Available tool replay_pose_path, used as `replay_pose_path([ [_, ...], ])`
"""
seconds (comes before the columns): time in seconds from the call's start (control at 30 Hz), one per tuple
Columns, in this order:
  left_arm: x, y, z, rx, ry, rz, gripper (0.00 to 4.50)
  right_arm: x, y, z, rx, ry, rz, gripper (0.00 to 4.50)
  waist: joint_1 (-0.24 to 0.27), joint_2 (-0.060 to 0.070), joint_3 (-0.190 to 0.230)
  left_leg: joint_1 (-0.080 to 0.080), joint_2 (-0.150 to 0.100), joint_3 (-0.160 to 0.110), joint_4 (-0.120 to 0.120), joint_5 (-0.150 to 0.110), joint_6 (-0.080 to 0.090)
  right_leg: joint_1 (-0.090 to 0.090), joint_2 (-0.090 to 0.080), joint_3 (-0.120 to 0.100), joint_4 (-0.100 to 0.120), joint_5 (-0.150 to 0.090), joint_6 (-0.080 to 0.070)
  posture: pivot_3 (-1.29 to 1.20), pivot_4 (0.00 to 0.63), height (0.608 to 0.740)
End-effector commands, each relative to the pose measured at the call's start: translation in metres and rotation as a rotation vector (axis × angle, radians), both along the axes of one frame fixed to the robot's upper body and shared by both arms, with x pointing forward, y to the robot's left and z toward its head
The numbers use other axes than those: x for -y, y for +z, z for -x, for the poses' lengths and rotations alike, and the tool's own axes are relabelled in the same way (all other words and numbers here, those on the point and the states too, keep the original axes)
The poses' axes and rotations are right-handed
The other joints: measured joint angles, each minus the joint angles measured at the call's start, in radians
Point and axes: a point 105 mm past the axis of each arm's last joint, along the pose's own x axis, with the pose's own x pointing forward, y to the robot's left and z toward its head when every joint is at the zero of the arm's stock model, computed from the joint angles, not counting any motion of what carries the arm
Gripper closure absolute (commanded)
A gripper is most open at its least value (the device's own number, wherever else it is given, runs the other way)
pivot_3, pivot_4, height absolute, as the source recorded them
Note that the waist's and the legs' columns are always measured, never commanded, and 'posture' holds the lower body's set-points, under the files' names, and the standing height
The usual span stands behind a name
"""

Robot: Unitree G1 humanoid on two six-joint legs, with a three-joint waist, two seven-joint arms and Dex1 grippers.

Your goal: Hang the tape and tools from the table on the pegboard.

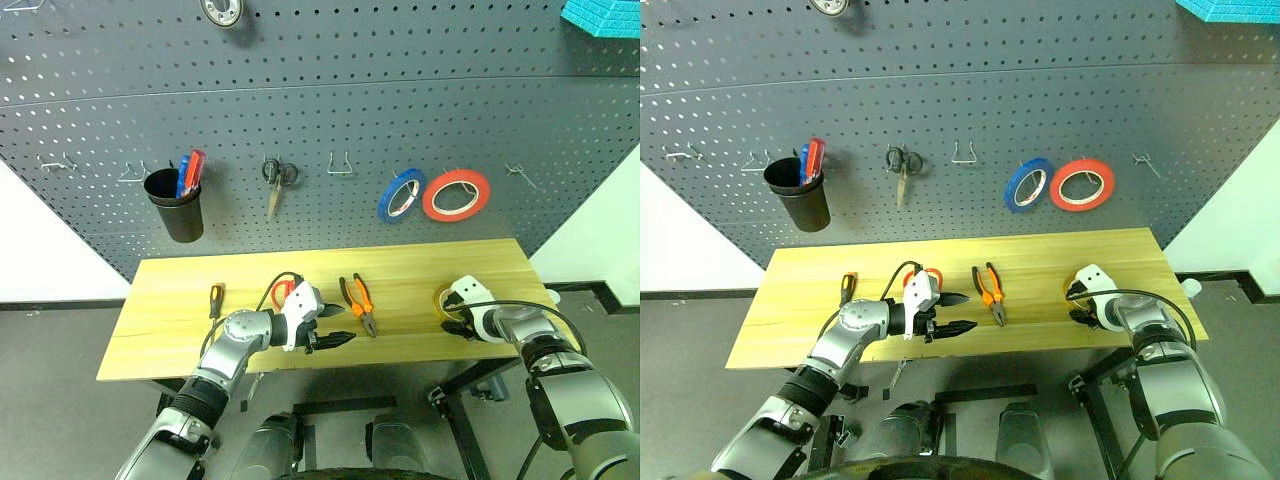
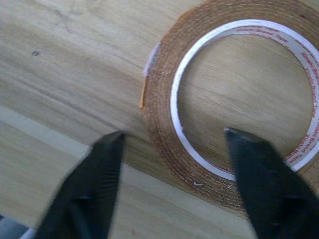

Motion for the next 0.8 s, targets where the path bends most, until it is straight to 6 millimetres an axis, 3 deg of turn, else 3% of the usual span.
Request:
replay_pose_path([
  [0.03,-0.003,0.009,-0.005,0.039,0.025,0.019,1.51,-0.001,-0.004,0.004,-0.030,0.009,0.004,2.76,-0.001,0.000,0.000,0.000,0.000,0.000,0.000,0.000,0.000,0.000,0.000,0.000,0.000,0.000,0.000,-0.07,0.052,0.728],
  [0.07,-0.004,0.009,-0.005,0.037,0.030,0.019,1.51,-0.001,-0.004,0.004,-0.032,0.009,0.003,3.25,-0.001,-0.001,0.000,0.000,0.000,0.000,0.000,0.000,0.000,0.000,0.000,0.000,0.000,0.000,0.000,-0.07,0.052,0.728],
  [0.17,-0.005,0.007,-0.005,0.031,0.044,0.018,1.51,-0.002,-0.003,0.005,-0.037,0.005,-0.026,4.01,-0.003,-0.001,-0.001,0.000,0.000,0.000,0.000,0.000,0.001,0.000,0.000,0.000,0.000,0.000,0.000,-0.08,0.053,0.728],
  [0.3,-0.007,0.005,-0.005,0.025,0.061,0.019,1.51,0.002,-0.003,0.006,-0.021,-0.005,-0.019,4.03,-0.008,-0.001,-0.001,0.000,0.000,0.000,0.000,0.001,0.001,0.000,0.000,0.000,0.000,0.000,0.000,-0.08,0.053,0.728],
  [0.4,-0.010,0.007,-0.009,0.074,0.106,0.018,1.51,0.013,0.009,-0.001,0.104,-0.005,0.028,4.03,-0.006,-0.001,-0.001,0.000,0.000,-0.001,0.000,0.001,0.001,0.000,0.000,0.000,0.000,0.000,0.001,-0.07,0.051,0.728],
  [0.6,-0.010,0.030,-0.030,0.288,0.249,0.091,1.51,0.042,0.048,0.001,0.495,0.237,0.541,4.03,0.014,0.000,-0.001,-0.002,-0.001,0.000,0.000,-0.001,0.000,-0.006,-0.003,0.000,-0.001,-0.001,0.001,-0.10,0.051,0.728],
  [0.67,-0.007,0.036,-0.032,0.324,0.261,0.124,1.51,0.044,0.056,0.003,0.561,0.261,0.619,4.03,0.008,0.000,-0.001,-0.003,-0.001,0.002,0.000,-0.001,0.000,-0.006,-0.004,0.001,-0.001,-0.002,-0.001,-0.12,0.049,0.728],
  [0.8,0.018,0.066,-0.042,0.374,0.258,0.282,1.51,0.049,0.095,0.005,0.800,0.337,0.899,4.03,0.007,-0.001,-0.001,-0.003,0.000,0.003,0.000,0.000,0.001,-0.005,-0.002,0.002,0.000,-0.002,-0.002,-0.15,0.043,0.728],
])
